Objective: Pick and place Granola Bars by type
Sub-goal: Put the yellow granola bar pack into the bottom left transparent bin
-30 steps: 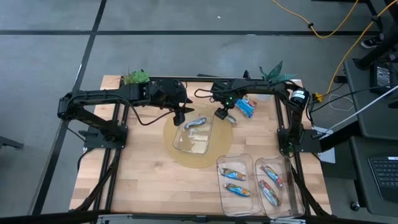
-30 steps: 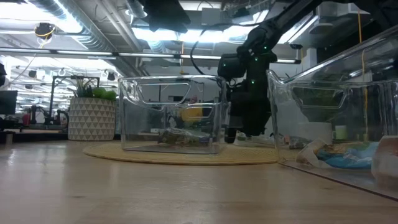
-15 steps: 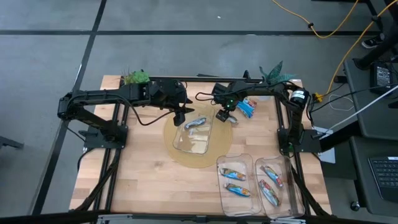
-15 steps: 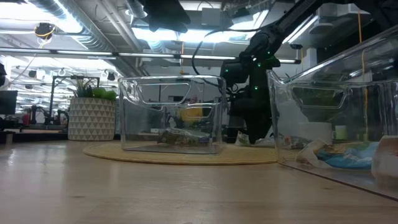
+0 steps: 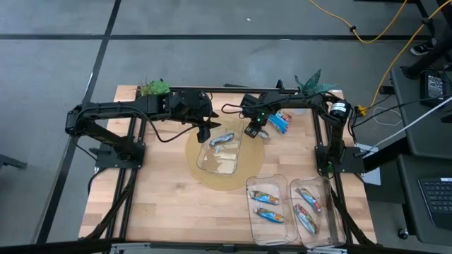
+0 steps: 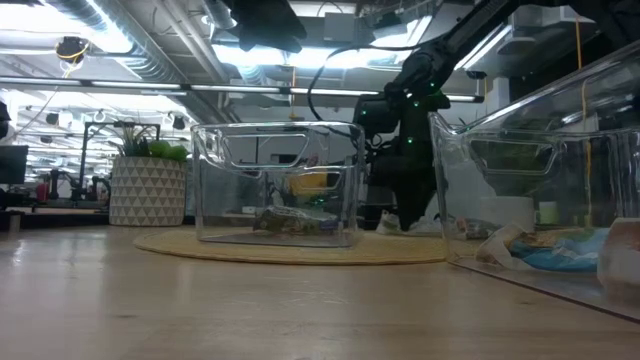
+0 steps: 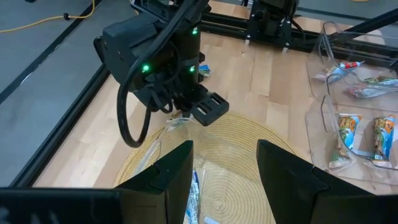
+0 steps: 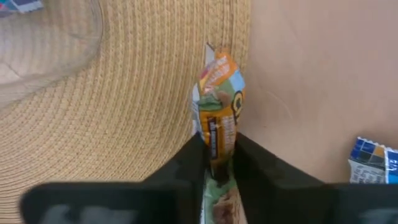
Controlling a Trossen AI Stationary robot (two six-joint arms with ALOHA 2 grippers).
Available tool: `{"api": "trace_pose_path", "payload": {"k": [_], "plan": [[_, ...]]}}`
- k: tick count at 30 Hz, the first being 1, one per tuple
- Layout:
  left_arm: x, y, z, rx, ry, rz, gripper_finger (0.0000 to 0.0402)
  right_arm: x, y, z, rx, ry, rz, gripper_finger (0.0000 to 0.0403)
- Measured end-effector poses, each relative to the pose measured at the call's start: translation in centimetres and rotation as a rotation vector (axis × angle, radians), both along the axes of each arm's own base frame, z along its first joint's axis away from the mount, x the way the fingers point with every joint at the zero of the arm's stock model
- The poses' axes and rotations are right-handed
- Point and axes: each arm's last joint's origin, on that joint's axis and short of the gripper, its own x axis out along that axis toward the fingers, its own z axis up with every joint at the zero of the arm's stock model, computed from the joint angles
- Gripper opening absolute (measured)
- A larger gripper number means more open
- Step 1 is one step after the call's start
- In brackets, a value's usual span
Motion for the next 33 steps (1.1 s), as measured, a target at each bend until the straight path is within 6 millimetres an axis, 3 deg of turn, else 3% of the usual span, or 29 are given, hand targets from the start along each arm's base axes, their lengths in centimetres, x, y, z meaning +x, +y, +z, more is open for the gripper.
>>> {"api": "trace_pose_path", "payload": {"k": [7, 18, 23, 33], "plan": [[0.0, 0.0, 0.0, 0.0, 0.0, 0.0, 0.0169, 0.0, 0.1, 0.2, 0.026, 0.002, 0.004, 0.0015], [0.0, 0.0, 0.0, -0.001, 0.0, 0.001, 0.0169, 0.3, 0.0, 3.0, 0.033, 0.084, 0.002, 0.0041], [0.0, -0.3, 0.0, 0.002, 0.001, -0.009, 0.0169, 0.2, 0.5, 5.1, 0.027, 0.081, 0.012, 0.0012], [0.2, -1.2, 0.0, 0.036, 0.008, -0.039, 0.0169, -2.3, 2.6, 11.4, -0.091, -0.008, -0.005, 0.0031]]}}
